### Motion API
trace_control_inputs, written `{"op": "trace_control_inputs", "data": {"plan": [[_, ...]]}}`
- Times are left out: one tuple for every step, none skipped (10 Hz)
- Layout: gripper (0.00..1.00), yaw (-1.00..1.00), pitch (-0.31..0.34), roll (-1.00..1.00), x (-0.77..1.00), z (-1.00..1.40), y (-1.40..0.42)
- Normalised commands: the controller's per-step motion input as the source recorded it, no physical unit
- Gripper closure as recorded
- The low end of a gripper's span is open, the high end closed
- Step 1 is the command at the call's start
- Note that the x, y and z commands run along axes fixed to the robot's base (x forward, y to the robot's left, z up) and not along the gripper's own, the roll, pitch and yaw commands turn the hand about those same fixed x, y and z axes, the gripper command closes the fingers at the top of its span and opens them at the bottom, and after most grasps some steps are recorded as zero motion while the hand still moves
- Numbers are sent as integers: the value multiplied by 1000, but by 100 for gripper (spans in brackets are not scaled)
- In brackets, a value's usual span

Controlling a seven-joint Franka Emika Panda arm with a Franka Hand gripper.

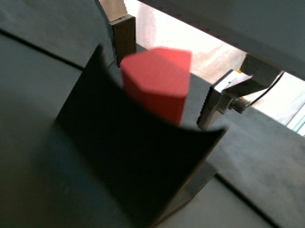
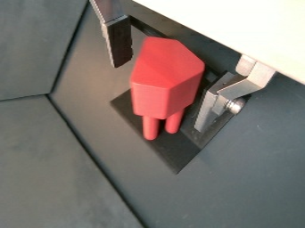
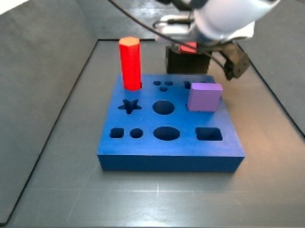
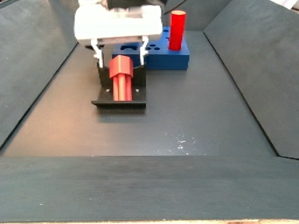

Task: Pick up the 3 prong object. Move up. Rotate the 3 prong object. Place the 3 prong object on the fixture. Regrasp the 3 prong object. Move to above the board. Insert the 3 prong object.
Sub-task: Regrasp the 3 prong object.

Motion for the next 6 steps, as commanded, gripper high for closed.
{"op": "trace_control_inputs", "data": {"plan": [[0,-9,-20,67,72,-359,8],[0,-4,-17,65,72,-270,6],[0,0,-3,58,18,-174,-3],[0,4,-6,56,11,-170,-6],[0,7,-6,56,11,-170,-5],[0,8,-6,56,11,-170,-5]]}}
